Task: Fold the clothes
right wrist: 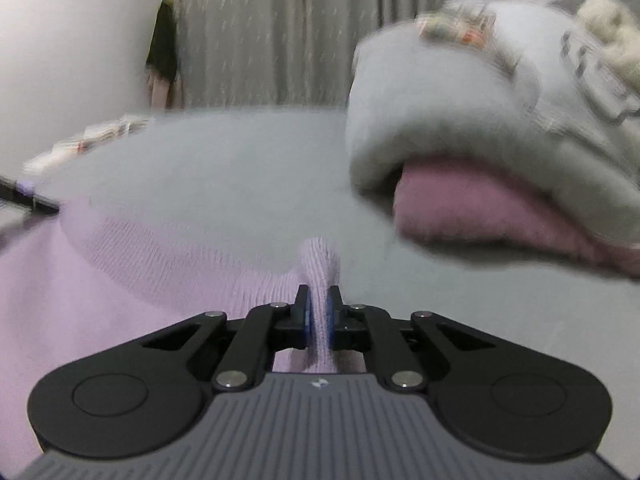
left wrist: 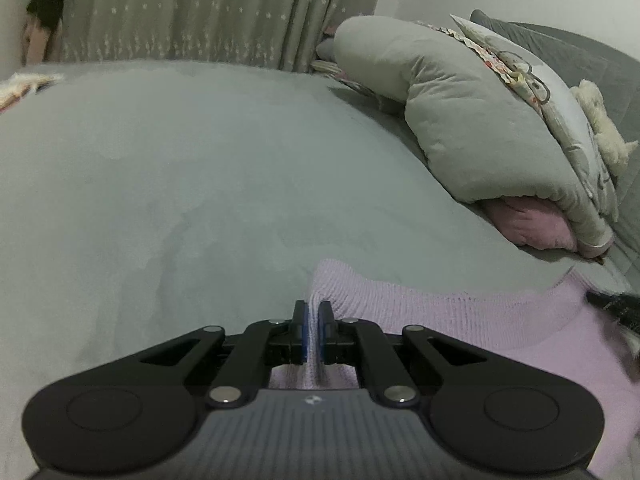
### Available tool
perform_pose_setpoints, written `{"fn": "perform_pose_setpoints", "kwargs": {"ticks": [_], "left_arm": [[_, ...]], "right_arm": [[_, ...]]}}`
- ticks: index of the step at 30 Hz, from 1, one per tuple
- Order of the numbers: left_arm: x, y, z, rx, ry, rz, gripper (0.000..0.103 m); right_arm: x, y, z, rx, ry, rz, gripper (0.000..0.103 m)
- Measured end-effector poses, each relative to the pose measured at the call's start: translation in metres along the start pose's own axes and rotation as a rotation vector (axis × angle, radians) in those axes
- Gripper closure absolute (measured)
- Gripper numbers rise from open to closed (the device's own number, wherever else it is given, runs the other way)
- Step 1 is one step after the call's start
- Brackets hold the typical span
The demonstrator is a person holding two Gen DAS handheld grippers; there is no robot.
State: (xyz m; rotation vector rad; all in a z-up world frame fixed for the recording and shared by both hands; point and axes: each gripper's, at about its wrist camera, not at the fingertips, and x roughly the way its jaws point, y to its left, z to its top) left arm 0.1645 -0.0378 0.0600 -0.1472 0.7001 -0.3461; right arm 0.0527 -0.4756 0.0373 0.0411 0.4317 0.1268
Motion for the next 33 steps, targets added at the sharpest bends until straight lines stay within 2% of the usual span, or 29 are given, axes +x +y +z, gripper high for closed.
{"fn": "perform_pose_setpoints", "kwargs": {"ticks": [3, 6, 7, 10, 13, 14, 15, 16, 17, 18, 20, 22, 23, 25, 28, 30, 31, 32, 33], "left_arm": [[0.006, 0.003, 0.006, -0.05, 0.013, -0.004, 0.1], [0.03, 0.008, 0.005, -0.091, 0.118, 0.042, 0.099], [0.039, 0.009, 0.002, -0.093, 0.147, 0.069, 0.099], [0.052, 0.009, 0.001, -0.095, 0.17, 0.106, 0.098], [0.057, 0.002, -0.001, -0.056, 0.181, 0.125, 0.093], [0.058, 0.0, -0.002, -0.038, 0.185, 0.129, 0.089], [0.054, -0.001, 0.0, -0.035, 0.18, 0.127, 0.087], [0.05, 0.0, 0.002, -0.042, 0.171, 0.121, 0.079], [0.044, 0.002, 0.004, -0.06, 0.158, 0.115, 0.067], [0.032, 0.007, 0.009, -0.091, 0.132, 0.111, 0.066], [0.005, 0.018, 0.017, -0.129, 0.087, 0.116, 0.068], [-0.032, 0.027, 0.019, -0.126, 0.036, 0.121, 0.068], [-0.049, 0.032, 0.018, -0.128, 0.018, 0.121, 0.068], [-0.077, 0.04, 0.009, -0.135, 0.001, 0.111, 0.067], [-0.116, 0.047, -0.017, -0.146, 0.006, 0.075, 0.067], [-0.136, 0.038, -0.057, -0.129, 0.046, 0.03, 0.067], [-0.139, 0.033, -0.07, -0.122, 0.052, 0.019, 0.067], [-0.14, 0.029, -0.08, -0.117, 0.058, 0.01, 0.067], [-0.139, 0.025, -0.088, -0.114, 0.062, 0.004, 0.066]], "right_arm": [[-0.004, -0.013, 0.007, 0.089, -0.023, -0.028, 0.095], [0.008, -0.026, -0.002, 0.171, 0.02, -0.055, 0.096], [0.023, -0.034, -0.015, 0.215, 0.081, -0.069, 0.096], [0.038, -0.038, -0.029, 0.239, 0.134, -0.09, 0.096], [0.046, -0.033, -0.026, 0.202, 0.154, -0.118, 0.095], [0.047, -0.033, -0.027, 0.202, 0.153, -0.123, 0.093], [0.047, -0.034, -0.028, 0.206, 0.149, -0.125, 0.081], [0.042, -0.035, -0.028, 0.211, 0.14, -0.142, 0.073], [0.038, -0.036, -0.027, 0.216, 0.13, -0.16, 0.055], [0.028, -0.035, -0.022, 0.207, 0.122, -0.207, 0.039], [0.013, -0.036, -0.014, 0.208, 0.096, -0.243, 0.026], [-0.015, -0.039, 0.002, 0.231, 0.039, -0.285, 0.025], [-0.036, -0.042, 0.013, 0.286, -0.005, -0.284, 0.025], [-0.065, -0.042, 0.023, 0.368, -0.029, -0.237, 0.025], [-0.088, -0.033, 0.019, 0.381, 0.002, -0.17, 0.025], [-0.112, -0.024, -0.006, 0.438, 0.048, -0.126, 0.024], [-0.117, -0.023, -0.015, 0.464, 0.062, -0.113, 0.024], [-0.121, -0.02, -0.036, 0.524, 0.127, -0.071, 0.024], [-0.121, -0.018, -0.038, 0.53, 0.138, -0.066, 0.025]]}}
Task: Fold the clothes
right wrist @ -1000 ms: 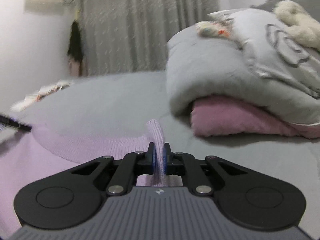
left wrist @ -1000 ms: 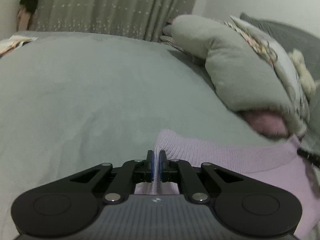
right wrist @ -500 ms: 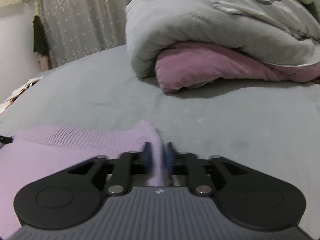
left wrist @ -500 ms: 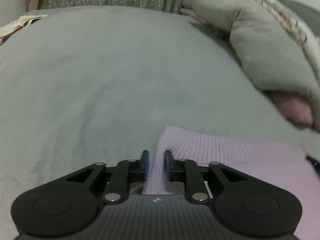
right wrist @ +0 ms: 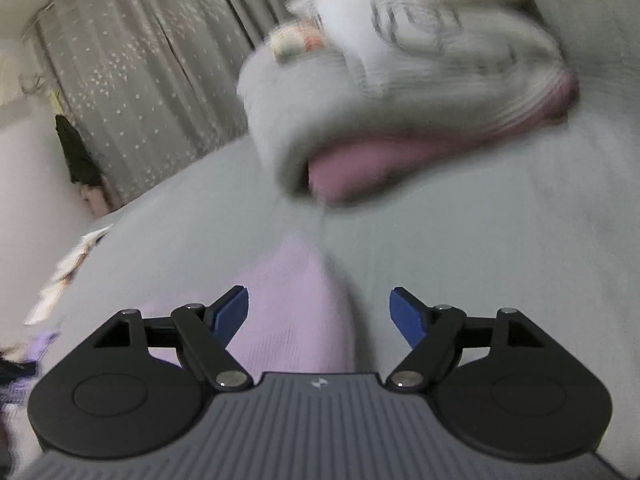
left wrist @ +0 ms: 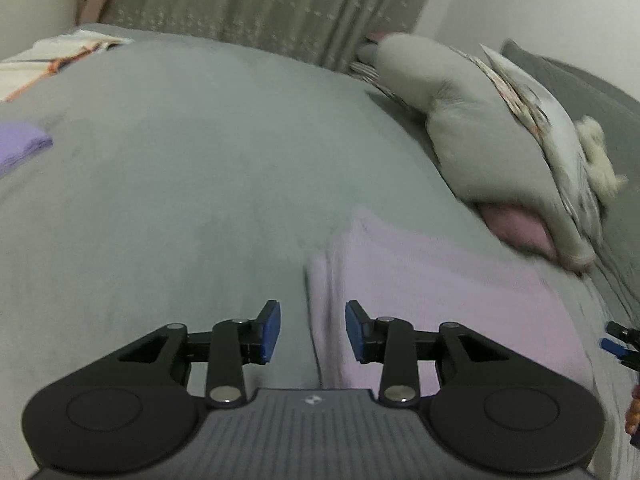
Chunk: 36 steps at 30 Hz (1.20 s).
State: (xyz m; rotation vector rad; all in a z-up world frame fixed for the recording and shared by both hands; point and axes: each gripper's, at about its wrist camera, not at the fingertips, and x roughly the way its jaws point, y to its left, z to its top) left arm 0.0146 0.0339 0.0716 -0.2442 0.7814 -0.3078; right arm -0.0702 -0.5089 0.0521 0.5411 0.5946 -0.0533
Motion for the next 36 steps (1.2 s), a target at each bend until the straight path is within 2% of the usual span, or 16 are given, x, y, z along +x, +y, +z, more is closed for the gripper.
{"fn": "perform_pose_setpoints", "kwargs": {"ticks": [1, 5, 7, 8, 9, 10, 12, 16, 18, 22, 25, 27, 29, 32, 33, 36], "left_arm": [[0.003, -0.002, -0.006, -0.002, 0.001, 0.0, 0.063], [0.022, -0.011, -0.028, -0.038, -0.01, 0.017, 0.035], [0.029, -0.013, -0.031, -0.066, -0.012, 0.03, 0.033], [0.032, -0.012, -0.031, -0.088, -0.009, 0.033, 0.035], [0.034, -0.012, -0.03, -0.101, -0.004, 0.033, 0.039], [0.037, -0.012, -0.029, -0.115, 0.005, 0.025, 0.056], [0.04, -0.016, -0.027, -0.117, 0.009, 0.049, 0.064], [0.045, -0.028, -0.023, -0.059, -0.001, 0.154, 0.075], [0.048, -0.025, -0.025, -0.048, -0.003, 0.199, 0.075], [0.05, -0.014, -0.028, -0.043, 0.001, 0.201, 0.075], [0.047, -0.018, -0.029, 0.005, -0.008, 0.207, 0.075], [0.034, -0.014, -0.026, -0.005, -0.017, 0.181, 0.071], [0.018, -0.013, -0.016, -0.028, -0.059, 0.194, 0.053], [-0.008, -0.029, -0.008, 0.004, -0.173, 0.218, 0.022], [-0.014, -0.036, -0.009, 0.023, -0.2, 0.213, 0.021], [-0.011, -0.091, -0.025, 0.166, -0.201, 0.148, 0.02]], "right_arm": [[0.001, 0.001, -0.012, -0.013, 0.05, -0.02, 0.025], [-0.004, 0.0, -0.023, -0.005, 0.057, -0.044, 0.025], [-0.006, -0.004, -0.03, 0.042, 0.053, -0.02, 0.033], [0.001, -0.008, -0.032, 0.081, 0.062, 0.006, 0.051], [0.008, -0.012, -0.035, 0.121, 0.073, 0.033, 0.059], [0.011, -0.012, -0.036, 0.136, 0.072, 0.025, 0.061], [0.015, -0.012, -0.038, 0.149, 0.07, 0.012, 0.081], [0.002, -0.005, -0.026, 0.135, 0.052, 0.022, 0.089], [0.004, -0.005, -0.025, 0.101, 0.06, -0.02, 0.09], [0.008, -0.002, -0.023, 0.045, 0.073, -0.059, 0.09], [0.018, -0.007, -0.025, 0.014, 0.108, -0.086, 0.084], [0.019, -0.006, -0.027, -0.047, 0.107, -0.146, 0.048], [0.013, -0.001, -0.025, -0.108, 0.085, -0.205, 0.027], [-0.008, 0.018, -0.02, -0.224, -0.035, -0.327, 0.021], [-0.014, 0.031, -0.02, -0.248, -0.096, -0.347, 0.019], [-0.016, 0.057, -0.027, -0.247, -0.157, -0.25, 0.015]]}}
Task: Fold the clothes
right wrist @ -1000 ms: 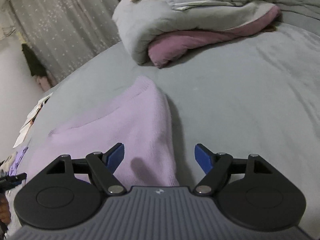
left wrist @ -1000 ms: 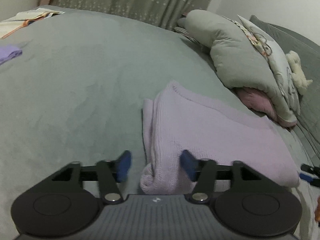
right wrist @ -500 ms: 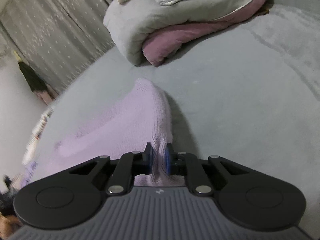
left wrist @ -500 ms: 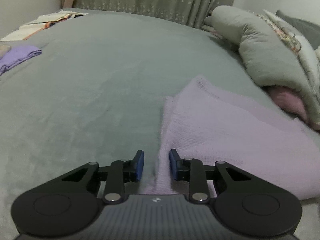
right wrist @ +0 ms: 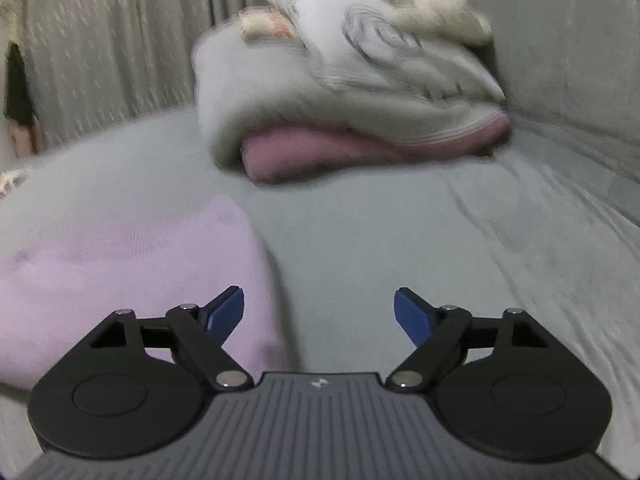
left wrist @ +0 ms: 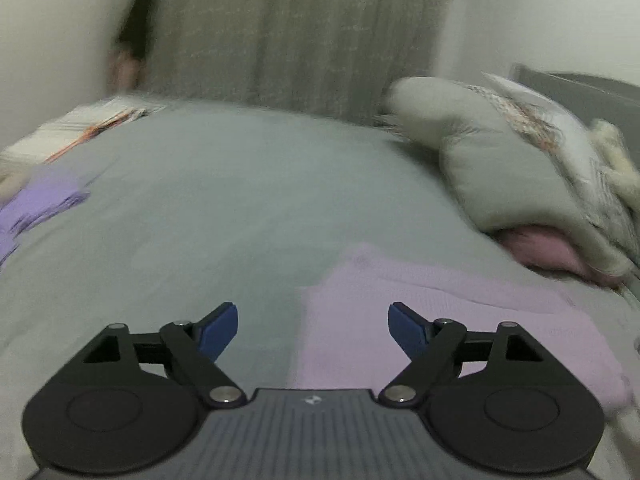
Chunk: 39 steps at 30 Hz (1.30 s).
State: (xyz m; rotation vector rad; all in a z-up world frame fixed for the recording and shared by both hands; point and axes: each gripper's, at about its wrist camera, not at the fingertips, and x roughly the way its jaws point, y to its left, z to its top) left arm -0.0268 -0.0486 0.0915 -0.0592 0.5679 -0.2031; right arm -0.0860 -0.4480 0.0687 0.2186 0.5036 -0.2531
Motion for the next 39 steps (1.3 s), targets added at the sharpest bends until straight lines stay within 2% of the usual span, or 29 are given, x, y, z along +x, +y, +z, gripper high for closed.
{"fn": "perform_pose_setpoints", "kwargs": {"ticks": [1, 2, 3, 4, 5, 6, 7, 8, 9, 10, 12, 14, 19, 21, 23, 25, 26, 28, 29, 30, 32, 33, 35, 39], "left_arm": [[0.002, -0.02, -0.005, 0.048, 0.001, -0.002, 0.02], [0.005, -0.04, -0.01, 0.095, 0.0, -0.003, 0.02], [0.01, -0.054, -0.016, 0.131, -0.002, -0.001, 0.02], [0.015, -0.066, -0.021, 0.16, -0.002, 0.002, 0.02], [0.021, -0.078, -0.026, 0.188, -0.003, 0.006, 0.02], [0.031, -0.084, -0.032, 0.204, 0.011, 0.014, 0.02], [0.043, -0.084, -0.037, 0.201, 0.038, 0.024, 0.015], [0.055, -0.079, -0.041, 0.178, 0.066, 0.029, 0.002], [0.066, -0.068, -0.044, 0.134, 0.094, 0.012, 0.0], [0.077, -0.055, -0.047, 0.081, 0.124, -0.017, 0.0], [0.083, -0.044, -0.053, 0.077, 0.116, -0.056, 0.0], [0.083, -0.045, -0.059, 0.112, 0.086, -0.056, 0.0], [0.083, -0.047, -0.062, 0.122, 0.056, -0.055, 0.0], [0.075, -0.042, -0.058, 0.117, 0.064, -0.071, 0.0], [0.059, -0.036, -0.044, 0.126, 0.023, -0.063, 0.001], [0.046, -0.029, -0.031, 0.129, -0.064, -0.047, 0.001], [0.045, -0.023, -0.025, 0.106, -0.081, -0.068, 0.001], [0.058, -0.006, -0.02, 0.02, -0.03, -0.113, 0.001], [0.071, 0.0, -0.02, -0.018, 0.022, -0.117, 0.001], [0.083, 0.005, -0.024, -0.023, 0.062, -0.096, 0.001], [0.104, 0.012, -0.038, 0.014, 0.122, -0.023, 0.001], [0.108, 0.013, -0.042, 0.029, 0.129, -0.007, 0.001], [0.106, 0.011, -0.043, 0.045, 0.122, 0.016, 0.001], [0.105, 0.017, -0.032, 0.017, 0.138, 0.02, 0.002]], "right_arm": [[0.0, 0.026, -0.005, 0.022, -0.025, 0.096, 0.014], [0.001, 0.031, -0.006, 0.024, -0.028, 0.113, 0.013], [0.005, 0.061, -0.015, 0.004, -0.029, 0.187, 0.013], [0.007, 0.067, -0.017, -0.004, -0.028, 0.2, 0.013], [0.012, 0.092, -0.028, -0.056, -0.026, 0.214, 0.013], [0.015, 0.104, -0.036, -0.09, -0.022, 0.202, 0.012], [0.018, 0.114, -0.042, -0.122, -0.017, 0.188, 0.01], [0.025, 0.121, -0.051, -0.149, 0.0, 0.17, 0.004], [0.026, 0.123, -0.051, -0.156, 0.003, 0.165, 0.0], [0.038, 0.131, -0.07, -0.271, 0.012, 0.135, 0.0], [0.042, 0.123, -0.083, -0.303, -0.04, 0.17, 0.0], [0.05, 0.107, -0.079, -0.206, 0.012, 0.232, 0.0], [0.051, 0.104, -0.075, -0.2, 0.032, 0.237, 0.0], [0.048, 0.102, -0.069, -0.203, 0.057, 0.261, 0.0], [0.048, 0.102, -0.056, -0.213, 0.083, 0.275, 0.0], [0.039, 0.096, -0.044, -0.165, -0.001, 0.236, 0.0], [0.038, 0.093, -0.042, -0.132, -0.027, 0.228, 0.0], [0.038, 0.09, -0.041, -0.092, -0.05, 0.221, 0.0], [0.047, 0.092, -0.046, -0.076, 0.002, 0.235, 0.0], [0.057, 0.093, -0.05, -0.059, 0.058, 0.249, 0.0], [0.064, 0.097, -0.061, -0.099, 0.074, 0.23, 0.0], [0.064, 0.097, -0.068, -0.142, 0.041, 0.238, 0.0], [0.066, 0.091, -0.065, -0.137, 0.063, 0.271, 0.0], [0.067, 0.069, -0.05, -0.136, 0.104, 0.327, 0.0]]}}
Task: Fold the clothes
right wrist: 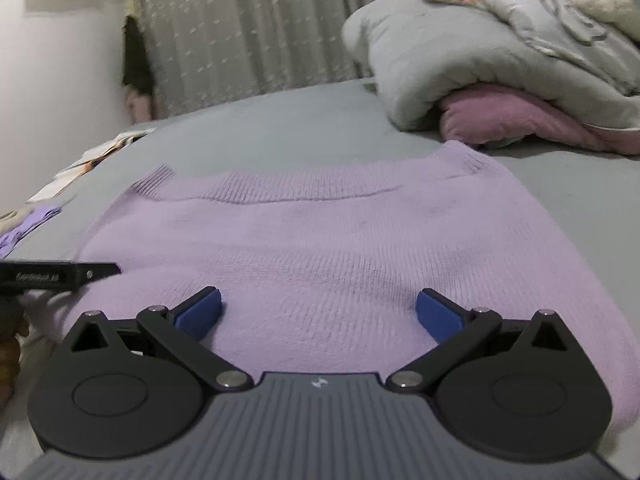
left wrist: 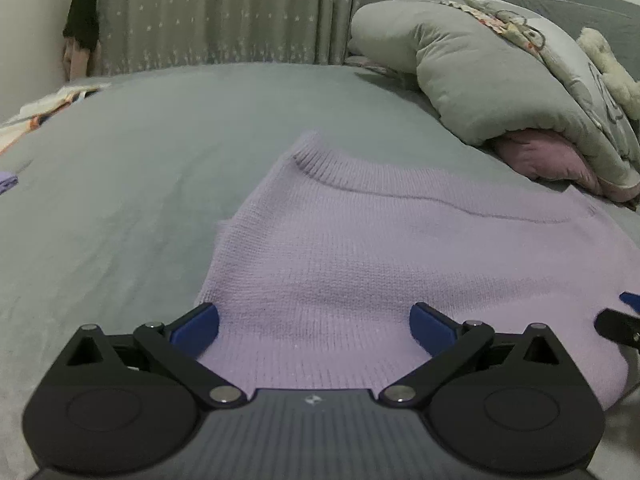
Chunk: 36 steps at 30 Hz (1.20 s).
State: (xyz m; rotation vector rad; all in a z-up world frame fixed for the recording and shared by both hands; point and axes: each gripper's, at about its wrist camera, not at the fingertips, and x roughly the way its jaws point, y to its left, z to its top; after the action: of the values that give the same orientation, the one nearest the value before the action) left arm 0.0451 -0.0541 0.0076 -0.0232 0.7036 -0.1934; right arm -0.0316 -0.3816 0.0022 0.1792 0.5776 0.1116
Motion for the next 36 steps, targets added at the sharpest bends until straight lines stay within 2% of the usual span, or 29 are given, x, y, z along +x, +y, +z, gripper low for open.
{"fn": "perform_pose_setpoints", "kwargs": {"ticks": [2, 3, 5, 7, 9, 10, 12, 13, 14, 15, 16, 17, 19, 21, 22, 24, 27, 30, 34, 36], "left_arm": [[-0.006, 0.011, 0.004, -0.013, -0.007, 0.089, 0.002], [-0.007, 0.022, 0.004, -0.04, -0.003, 0.104, 0.002], [-0.008, 0.049, 0.003, -0.128, 0.014, 0.073, 0.001], [-0.008, 0.075, 0.001, -0.212, 0.046, 0.036, 0.001], [-0.012, 0.09, 0.0, -0.243, 0.052, 0.027, 0.001], [-0.016, 0.094, 0.001, -0.248, 0.054, 0.034, 0.001], [-0.025, 0.102, 0.003, -0.256, 0.057, 0.055, 0.001], [-0.031, 0.104, 0.004, -0.261, 0.053, 0.084, 0.002], [-0.04, 0.105, 0.007, -0.266, 0.042, 0.147, 0.002], [-0.047, 0.104, 0.01, -0.269, 0.031, 0.187, 0.002], [-0.058, 0.104, 0.013, -0.289, 0.018, 0.181, 0.001], [-0.07, 0.105, 0.014, -0.331, 0.017, 0.133, 0.001], [-0.079, 0.103, 0.012, -0.44, 0.08, -0.047, 0.001], [-0.083, 0.101, 0.006, -0.507, 0.141, -0.137, 0.001], [-0.085, 0.096, -0.001, -0.555, 0.199, -0.182, 0.001], [-0.087, 0.088, -0.012, -0.624, 0.285, -0.245, 0.001], [-0.084, 0.075, -0.023, -0.603, 0.297, -0.25, 0.001], [-0.068, 0.069, -0.026, -0.608, 0.26, -0.215, 0.002], [-0.05, 0.056, -0.026, -0.637, 0.21, -0.199, 0.001], [-0.043, 0.048, -0.024, -0.643, 0.188, -0.157, 0.001]], "right_arm": [[-0.004, -0.01, 0.005, 0.004, 0.007, 0.013, 0.0], [-0.01, -0.019, 0.008, 0.005, 0.0, -0.014, 0.0], [-0.019, -0.035, 0.01, -0.001, -0.005, -0.117, 0.0], [-0.022, -0.059, 0.009, 0.023, 0.035, -0.223, 0.0], [-0.03, -0.091, 0.005, 0.128, 0.061, -0.26, 0.0], [-0.038, -0.106, 0.004, 0.225, 0.051, -0.251, 0.0], [-0.046, -0.118, 0.003, 0.328, 0.042, -0.283, 0.0], [-0.055, -0.126, 0.003, 0.401, 0.027, -0.329, 0.0], [-0.063, -0.13, 0.002, 0.45, 0.01, -0.354, 0.0], [-0.07, -0.133, 0.001, 0.517, 0.008, -0.356, 0.0], [-0.077, -0.137, 0.0, 0.585, 0.008, -0.355, 0.0], [-0.079, -0.138, 0.0, 0.625, 0.015, -0.33, 0.0], [-0.082, -0.142, -0.009, 0.801, 0.027, -0.124, 0.0], [-0.076, -0.141, -0.022, 0.938, 0.078, 0.057, 0.0], [-0.072, -0.139, -0.029, 0.988, 0.118, 0.1, 0.0], [-0.074, -0.131, -0.036, 1.004, 0.134, 0.108, 0.0], [-0.079, -0.123, -0.041, 1.028, 0.147, 0.137, 0.0], [-0.079, -0.118, -0.049, 1.056, 0.125, 0.14, 0.0], [-0.08, -0.103, -0.054, 1.07, 0.021, 0.098, 0.0], [-0.076, -0.1, -0.054, 1.087, -0.026, 0.084, 0.0]]}}
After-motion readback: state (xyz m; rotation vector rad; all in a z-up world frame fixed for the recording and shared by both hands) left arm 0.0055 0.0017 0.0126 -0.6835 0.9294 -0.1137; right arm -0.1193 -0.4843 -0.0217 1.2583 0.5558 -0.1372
